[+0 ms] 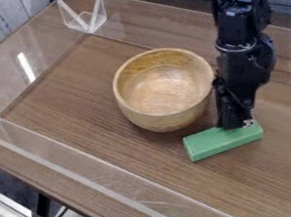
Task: Put the green block in the brown bowl
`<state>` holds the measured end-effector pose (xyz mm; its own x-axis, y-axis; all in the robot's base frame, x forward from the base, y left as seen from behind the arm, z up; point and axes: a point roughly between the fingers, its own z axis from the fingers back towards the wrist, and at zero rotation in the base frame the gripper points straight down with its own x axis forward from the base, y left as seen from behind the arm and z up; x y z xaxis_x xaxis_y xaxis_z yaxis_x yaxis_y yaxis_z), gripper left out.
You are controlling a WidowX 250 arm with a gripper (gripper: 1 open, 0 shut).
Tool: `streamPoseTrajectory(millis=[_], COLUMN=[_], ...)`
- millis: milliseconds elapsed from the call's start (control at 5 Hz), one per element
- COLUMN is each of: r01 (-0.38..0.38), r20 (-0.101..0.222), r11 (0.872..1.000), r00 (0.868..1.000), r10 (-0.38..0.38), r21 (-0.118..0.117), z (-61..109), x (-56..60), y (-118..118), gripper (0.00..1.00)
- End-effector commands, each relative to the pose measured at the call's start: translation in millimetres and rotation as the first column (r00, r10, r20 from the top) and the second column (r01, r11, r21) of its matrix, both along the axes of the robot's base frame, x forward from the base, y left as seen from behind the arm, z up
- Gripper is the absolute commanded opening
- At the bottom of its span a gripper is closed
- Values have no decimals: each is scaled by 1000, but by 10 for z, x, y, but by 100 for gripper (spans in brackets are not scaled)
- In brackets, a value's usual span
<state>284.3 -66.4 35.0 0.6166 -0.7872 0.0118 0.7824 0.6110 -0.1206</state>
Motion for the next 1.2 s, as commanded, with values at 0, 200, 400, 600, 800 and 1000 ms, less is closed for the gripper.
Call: streamPoseTrajectory(millis=[0,200,400,600,800,1000], r01=[-13,-26,-52,-79,-106,-115], r20=[84,96,75,54,34,33], r11=[1000,1000,999,997,994,993], r00=[996,995,996,995,994,993], r10=[13,26,53,80,107,115], r21=[-4,2,-11,-22,-32,-22], z=[201,208,230,252,282,315], x=[132,179,153,126,100,99], y=[18,47,38,27,18,0], gripper=[0,0,0,0,0,0])
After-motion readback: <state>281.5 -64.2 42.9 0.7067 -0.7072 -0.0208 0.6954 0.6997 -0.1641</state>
